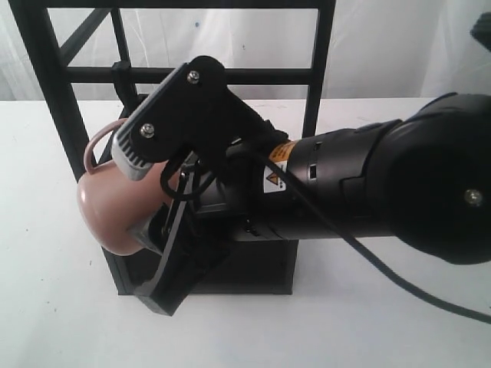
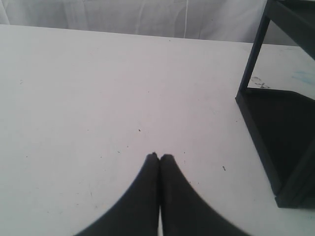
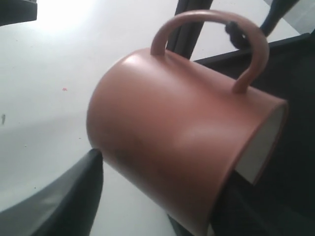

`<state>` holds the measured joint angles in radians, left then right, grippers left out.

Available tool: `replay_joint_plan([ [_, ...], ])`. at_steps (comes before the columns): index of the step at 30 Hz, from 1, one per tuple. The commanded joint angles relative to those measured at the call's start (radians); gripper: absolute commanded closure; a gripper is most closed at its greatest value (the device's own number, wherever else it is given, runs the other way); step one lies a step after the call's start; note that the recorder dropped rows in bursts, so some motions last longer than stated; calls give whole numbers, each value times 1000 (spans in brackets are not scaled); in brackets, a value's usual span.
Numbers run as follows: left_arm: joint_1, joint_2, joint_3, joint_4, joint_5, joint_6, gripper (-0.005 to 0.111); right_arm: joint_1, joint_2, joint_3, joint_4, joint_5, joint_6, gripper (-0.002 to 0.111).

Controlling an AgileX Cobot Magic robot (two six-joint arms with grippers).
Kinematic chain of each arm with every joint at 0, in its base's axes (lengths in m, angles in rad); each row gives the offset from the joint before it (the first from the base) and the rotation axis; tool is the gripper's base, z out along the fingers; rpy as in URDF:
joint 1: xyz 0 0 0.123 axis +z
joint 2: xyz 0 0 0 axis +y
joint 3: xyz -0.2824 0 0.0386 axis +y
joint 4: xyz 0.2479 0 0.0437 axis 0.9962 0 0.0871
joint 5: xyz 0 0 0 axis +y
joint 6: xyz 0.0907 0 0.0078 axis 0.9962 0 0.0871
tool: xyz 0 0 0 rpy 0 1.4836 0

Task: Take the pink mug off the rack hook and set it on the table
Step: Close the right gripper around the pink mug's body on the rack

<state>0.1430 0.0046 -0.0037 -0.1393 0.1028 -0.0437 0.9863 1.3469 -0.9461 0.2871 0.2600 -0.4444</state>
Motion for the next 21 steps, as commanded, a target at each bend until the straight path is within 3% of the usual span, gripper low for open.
replay_joint_plan([
  [1, -5, 5, 4, -8, -4, -1, 107, 2, -1, -6, 25, 50, 6, 53],
  [10, -5, 5, 4, -8, -4, -1, 107, 2, -1, -6, 34, 123, 6, 53],
  [18, -5, 5, 4, -8, -4, -1, 107, 2, -1, -6, 37, 83, 6, 53],
  [21, -5, 5, 4, -8, -4, -1, 107, 2, -1, -6, 37, 66, 6, 60],
])
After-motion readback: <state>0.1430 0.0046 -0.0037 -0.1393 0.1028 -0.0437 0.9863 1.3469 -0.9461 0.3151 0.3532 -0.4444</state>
